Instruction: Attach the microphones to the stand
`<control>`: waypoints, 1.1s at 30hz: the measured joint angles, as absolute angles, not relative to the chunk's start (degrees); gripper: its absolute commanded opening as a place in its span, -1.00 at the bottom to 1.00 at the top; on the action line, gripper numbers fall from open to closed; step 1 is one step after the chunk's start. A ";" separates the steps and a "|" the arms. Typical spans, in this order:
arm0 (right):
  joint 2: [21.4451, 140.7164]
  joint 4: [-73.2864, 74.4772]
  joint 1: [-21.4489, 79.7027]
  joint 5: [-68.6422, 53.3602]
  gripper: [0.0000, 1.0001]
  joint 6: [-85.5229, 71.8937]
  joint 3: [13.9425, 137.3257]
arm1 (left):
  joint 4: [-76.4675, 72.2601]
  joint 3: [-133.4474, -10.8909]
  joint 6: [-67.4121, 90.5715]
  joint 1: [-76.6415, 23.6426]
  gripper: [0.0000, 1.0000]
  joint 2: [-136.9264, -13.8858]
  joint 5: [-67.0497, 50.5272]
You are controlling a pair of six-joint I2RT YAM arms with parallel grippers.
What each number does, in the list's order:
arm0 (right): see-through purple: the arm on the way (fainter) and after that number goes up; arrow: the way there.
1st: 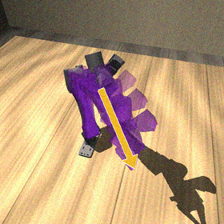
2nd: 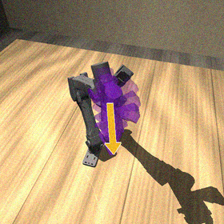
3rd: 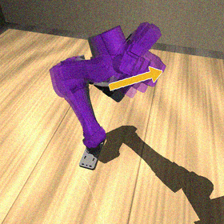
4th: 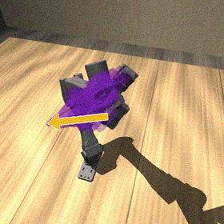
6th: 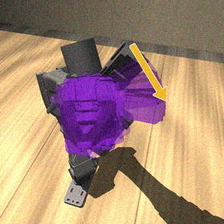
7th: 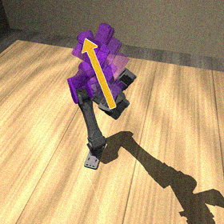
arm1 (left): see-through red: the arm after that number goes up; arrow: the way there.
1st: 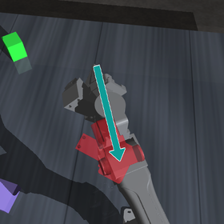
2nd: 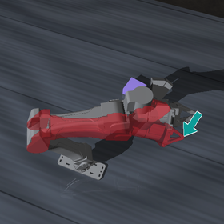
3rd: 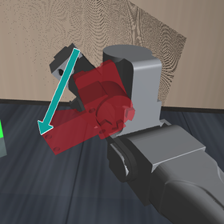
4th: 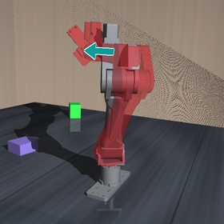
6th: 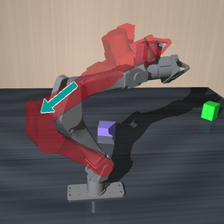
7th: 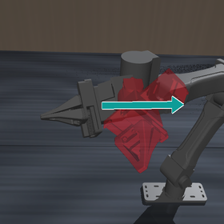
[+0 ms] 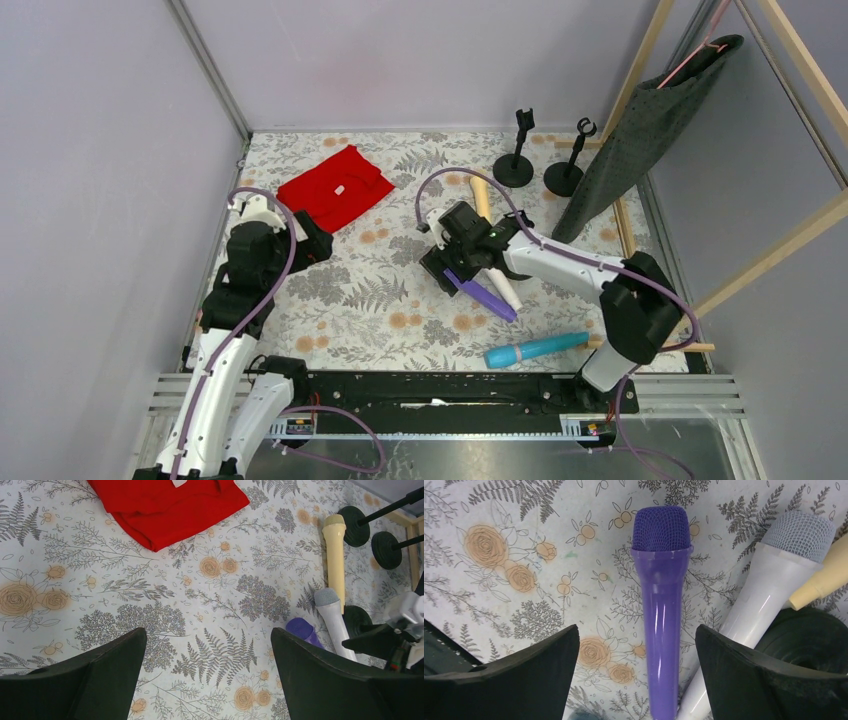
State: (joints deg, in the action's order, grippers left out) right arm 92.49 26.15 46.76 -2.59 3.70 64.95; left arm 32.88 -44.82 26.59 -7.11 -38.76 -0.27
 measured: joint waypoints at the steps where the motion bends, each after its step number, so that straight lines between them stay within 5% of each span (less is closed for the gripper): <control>1: 93.19 26.13 46.76 -2.37 0.76 4.43 65.34 | 32.88 -44.82 26.59 -7.11 0.97 -38.76 -0.30; 25: 108.60 24.36 41.21 -8.49 0.13 13.52 70.17 | 32.47 -44.38 26.59 -7.11 0.97 -38.81 -0.95; 33: 107.59 20.73 41.25 -7.94 0.09 12.84 67.92 | 32.45 -44.38 26.59 -7.11 0.97 -39.16 -0.93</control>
